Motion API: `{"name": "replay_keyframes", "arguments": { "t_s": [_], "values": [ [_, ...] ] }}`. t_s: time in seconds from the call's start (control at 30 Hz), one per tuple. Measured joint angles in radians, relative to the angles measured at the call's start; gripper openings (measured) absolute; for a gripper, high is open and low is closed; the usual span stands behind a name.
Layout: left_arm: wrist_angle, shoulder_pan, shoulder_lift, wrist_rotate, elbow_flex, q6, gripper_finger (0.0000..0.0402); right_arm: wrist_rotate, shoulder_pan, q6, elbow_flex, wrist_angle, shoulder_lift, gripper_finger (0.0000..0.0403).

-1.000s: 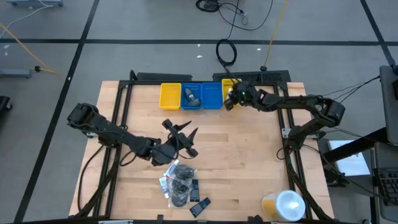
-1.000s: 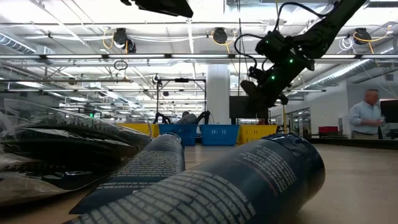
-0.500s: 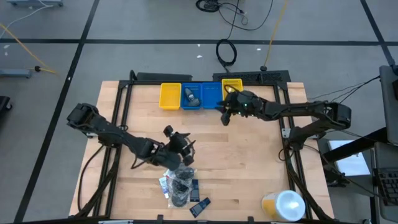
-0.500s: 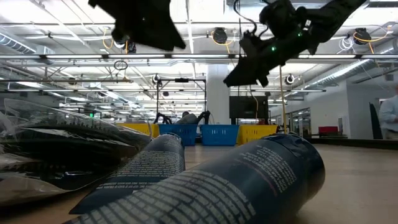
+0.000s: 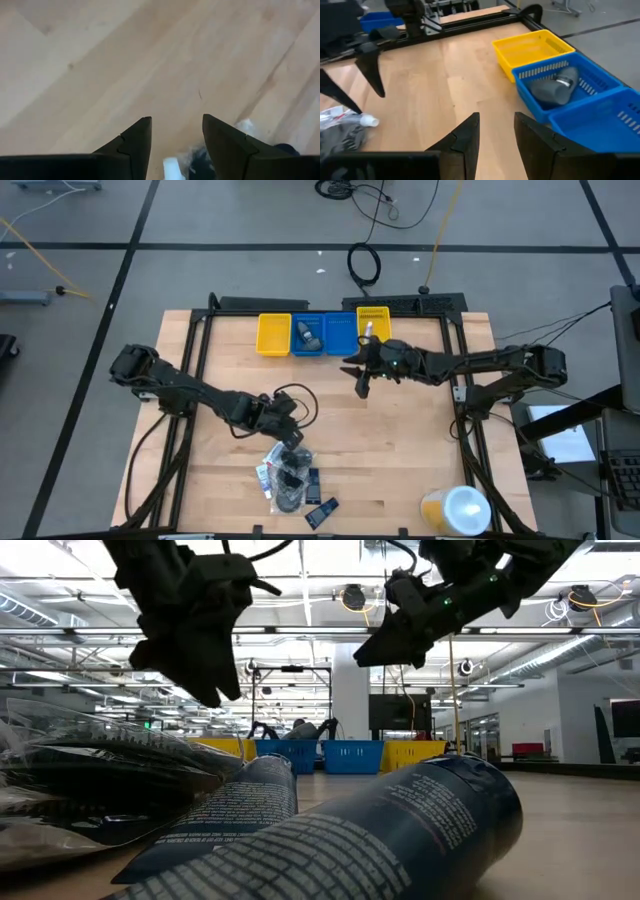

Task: Pick & Place Travel size toiletries
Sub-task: Put the white toothpaste into the right yellow bin

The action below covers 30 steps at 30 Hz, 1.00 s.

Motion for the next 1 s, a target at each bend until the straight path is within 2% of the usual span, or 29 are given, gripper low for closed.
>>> {"name": "replay_keyframes", "arguments": {
  "t_s": [0.43, 1.0],
  "values": [
    [-0.069, -0.008, 0.159, 0.224, 0.000, -0.105, 0.0177, 0.000, 0.046, -0.017, 0.000, 0.015, 0.000, 0.0116],
    [-0.061, -0.006, 0.190, 0.237, 0.000, -0.102, 0.0177, 0.000, 0.047, -0.038, 0.000, 0.041, 0.000, 0.0116]
  ]
}}
